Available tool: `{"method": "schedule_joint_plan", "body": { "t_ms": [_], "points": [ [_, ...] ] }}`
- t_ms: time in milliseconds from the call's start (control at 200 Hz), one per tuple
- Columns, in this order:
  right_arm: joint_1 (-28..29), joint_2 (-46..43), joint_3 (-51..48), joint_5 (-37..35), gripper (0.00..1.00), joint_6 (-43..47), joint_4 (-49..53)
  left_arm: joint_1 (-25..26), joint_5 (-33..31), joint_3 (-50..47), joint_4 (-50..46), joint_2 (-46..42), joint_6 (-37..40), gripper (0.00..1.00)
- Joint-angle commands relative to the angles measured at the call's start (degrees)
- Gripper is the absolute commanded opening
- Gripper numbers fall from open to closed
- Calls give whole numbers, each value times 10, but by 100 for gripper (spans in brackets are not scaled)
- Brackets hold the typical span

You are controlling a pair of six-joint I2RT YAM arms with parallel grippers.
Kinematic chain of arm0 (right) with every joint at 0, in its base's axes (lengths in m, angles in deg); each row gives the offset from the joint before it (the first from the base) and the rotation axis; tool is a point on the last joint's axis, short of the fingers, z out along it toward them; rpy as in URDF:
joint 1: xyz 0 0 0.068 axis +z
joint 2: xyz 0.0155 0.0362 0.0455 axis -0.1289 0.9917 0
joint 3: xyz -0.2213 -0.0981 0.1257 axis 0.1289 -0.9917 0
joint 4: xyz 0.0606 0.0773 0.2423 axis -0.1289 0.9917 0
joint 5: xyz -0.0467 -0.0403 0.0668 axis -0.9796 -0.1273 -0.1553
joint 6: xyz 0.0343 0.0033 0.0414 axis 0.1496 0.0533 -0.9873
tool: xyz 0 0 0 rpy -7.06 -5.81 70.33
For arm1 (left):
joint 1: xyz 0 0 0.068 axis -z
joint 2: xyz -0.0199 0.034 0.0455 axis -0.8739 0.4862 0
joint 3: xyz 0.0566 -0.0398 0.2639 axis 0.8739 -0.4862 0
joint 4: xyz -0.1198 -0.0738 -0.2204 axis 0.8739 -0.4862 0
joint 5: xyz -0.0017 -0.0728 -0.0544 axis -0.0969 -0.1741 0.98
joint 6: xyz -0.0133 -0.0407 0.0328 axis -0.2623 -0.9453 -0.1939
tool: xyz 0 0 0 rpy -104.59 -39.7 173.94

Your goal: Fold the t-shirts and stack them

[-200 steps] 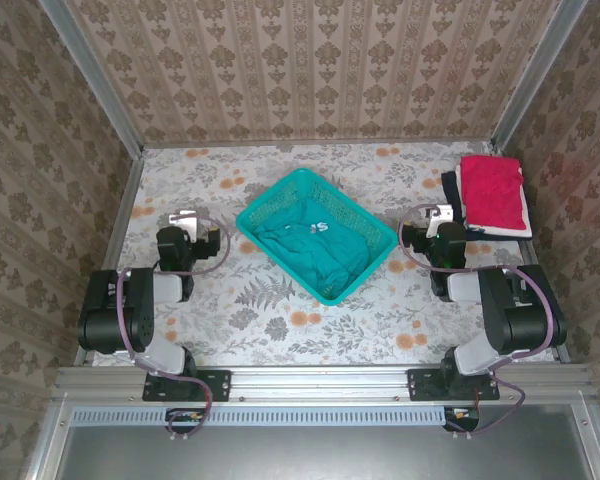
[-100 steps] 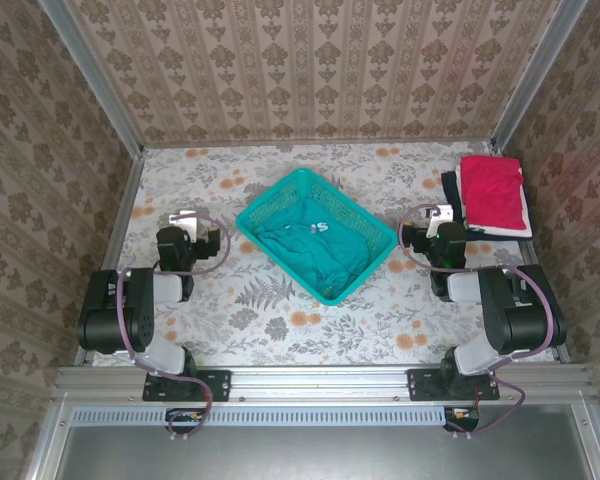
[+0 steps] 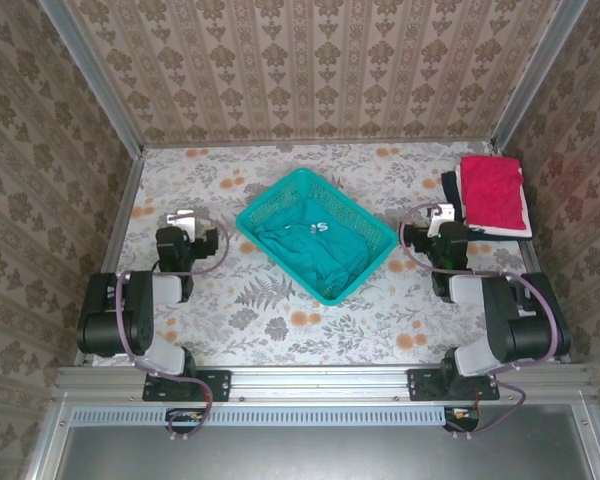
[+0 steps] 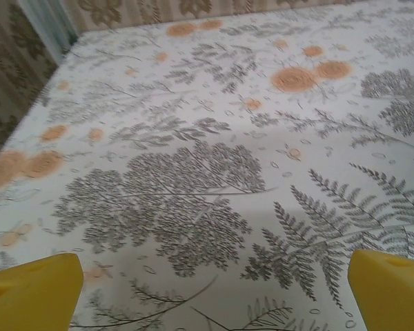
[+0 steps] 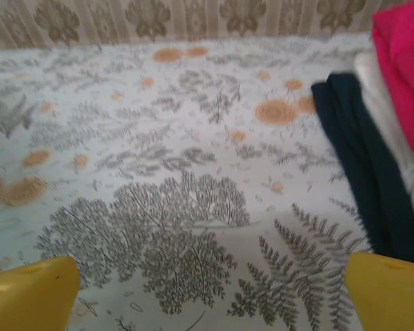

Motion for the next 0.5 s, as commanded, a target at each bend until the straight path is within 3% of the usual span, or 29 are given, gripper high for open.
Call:
{"method": "schedule_joint_plan", "body": {
  "t_ms": [0, 155, 260, 365, 495],
  "points": [
    [2, -86, 21, 11, 100, 17, 69, -1, -57, -6, -34, -78, -22, 100],
    [6, -182, 63, 41, 100, 46, 197, 5, -75, -19, -100, -202, 0, 100],
    [14, -239, 82, 74, 100, 45, 258, 23, -57, 19, -194, -267, 43, 100],
    [38, -283, 93, 107, 100, 45, 302, 41, -1, 86, -283, -279, 100, 100],
    [97, -308, 110, 131, 100, 49, 348, 63, 109, 203, -419, -218, 174, 100]
  ]
}}
